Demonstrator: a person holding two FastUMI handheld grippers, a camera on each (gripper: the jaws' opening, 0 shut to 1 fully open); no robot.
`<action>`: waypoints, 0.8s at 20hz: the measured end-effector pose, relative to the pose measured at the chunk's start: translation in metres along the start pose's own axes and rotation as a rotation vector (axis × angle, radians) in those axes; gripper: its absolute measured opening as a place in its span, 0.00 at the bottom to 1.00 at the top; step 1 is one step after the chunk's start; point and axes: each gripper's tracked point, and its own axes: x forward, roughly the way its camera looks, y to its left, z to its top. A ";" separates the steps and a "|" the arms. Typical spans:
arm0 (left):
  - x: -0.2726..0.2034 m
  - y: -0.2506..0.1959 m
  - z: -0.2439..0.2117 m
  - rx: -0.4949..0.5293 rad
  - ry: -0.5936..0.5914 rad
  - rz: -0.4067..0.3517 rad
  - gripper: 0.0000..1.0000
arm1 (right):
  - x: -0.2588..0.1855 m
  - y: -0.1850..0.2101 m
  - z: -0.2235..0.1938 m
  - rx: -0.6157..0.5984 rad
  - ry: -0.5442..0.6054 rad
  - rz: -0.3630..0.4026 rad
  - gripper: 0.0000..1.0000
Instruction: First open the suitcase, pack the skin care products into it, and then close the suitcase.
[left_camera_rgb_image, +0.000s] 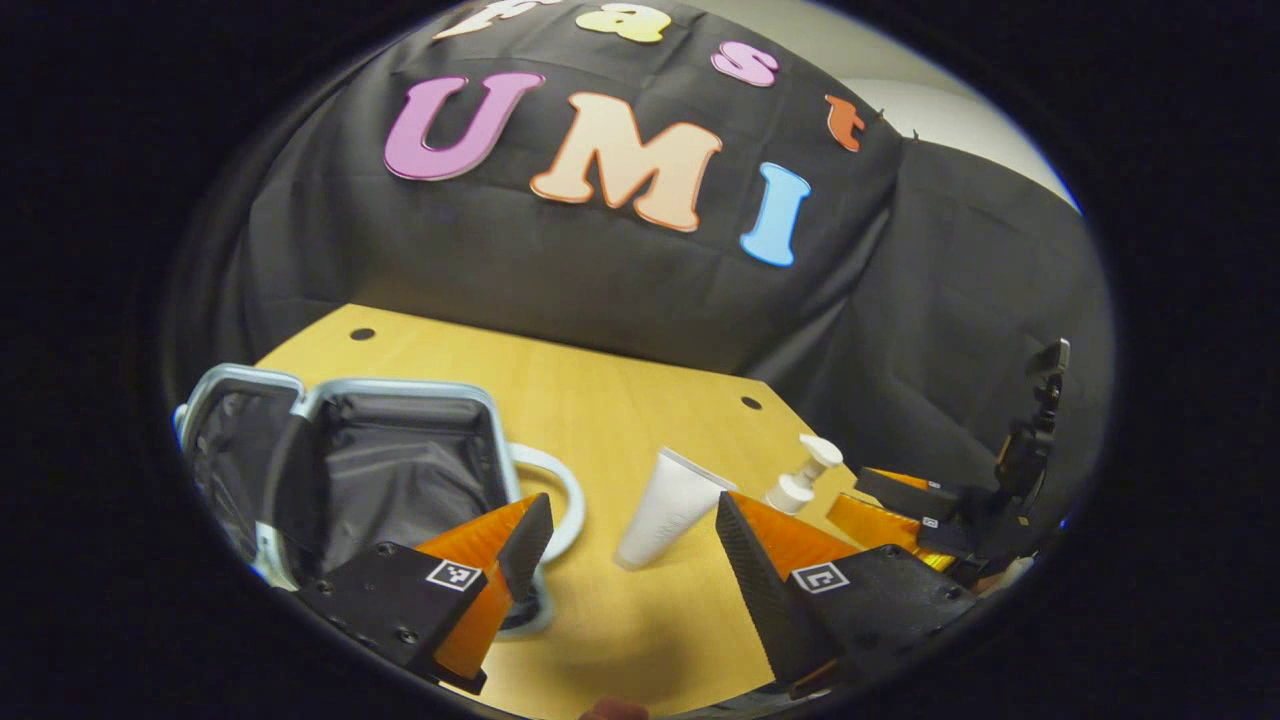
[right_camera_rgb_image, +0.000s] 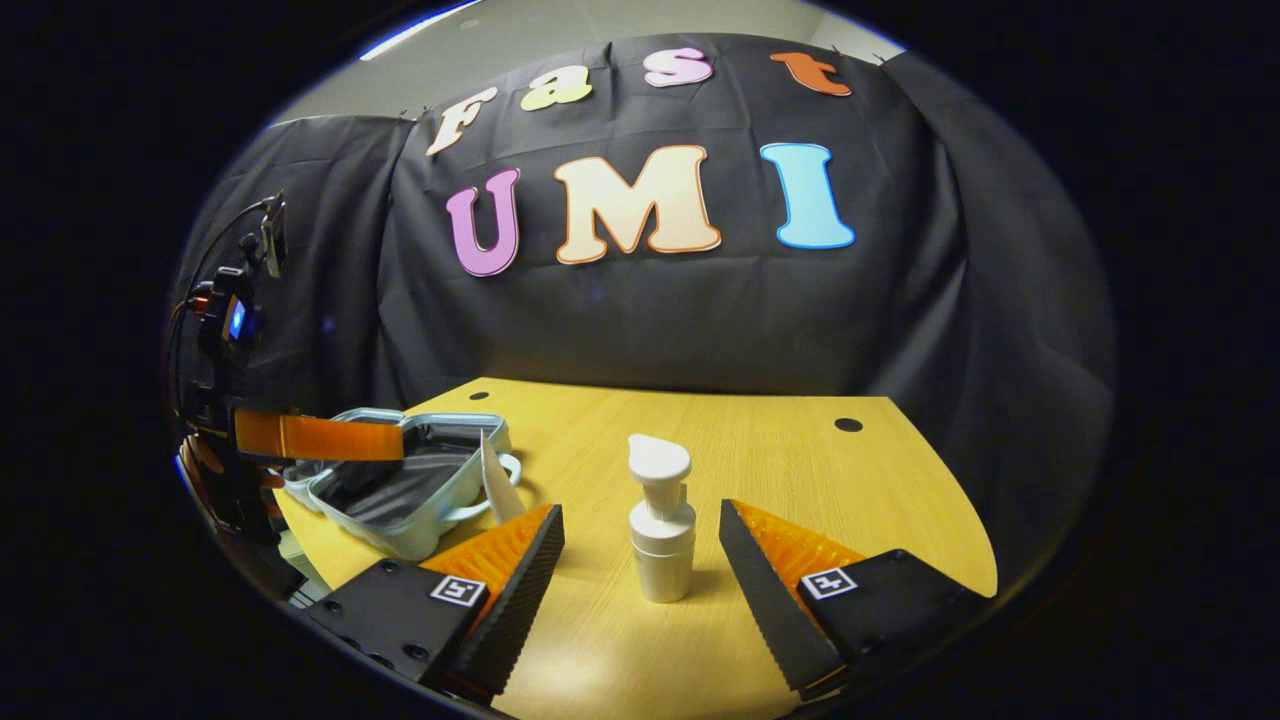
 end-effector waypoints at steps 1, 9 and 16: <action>0.012 -0.006 -0.008 -0.002 0.002 -0.001 0.96 | 0.006 -0.001 -0.007 -0.005 0.006 0.013 0.99; 0.077 -0.004 -0.051 -0.018 0.032 0.103 0.96 | 0.038 -0.019 -0.054 0.008 0.045 0.035 0.98; 0.106 0.004 -0.075 -0.032 0.100 0.175 0.81 | 0.064 -0.024 -0.066 0.016 0.064 0.036 0.98</action>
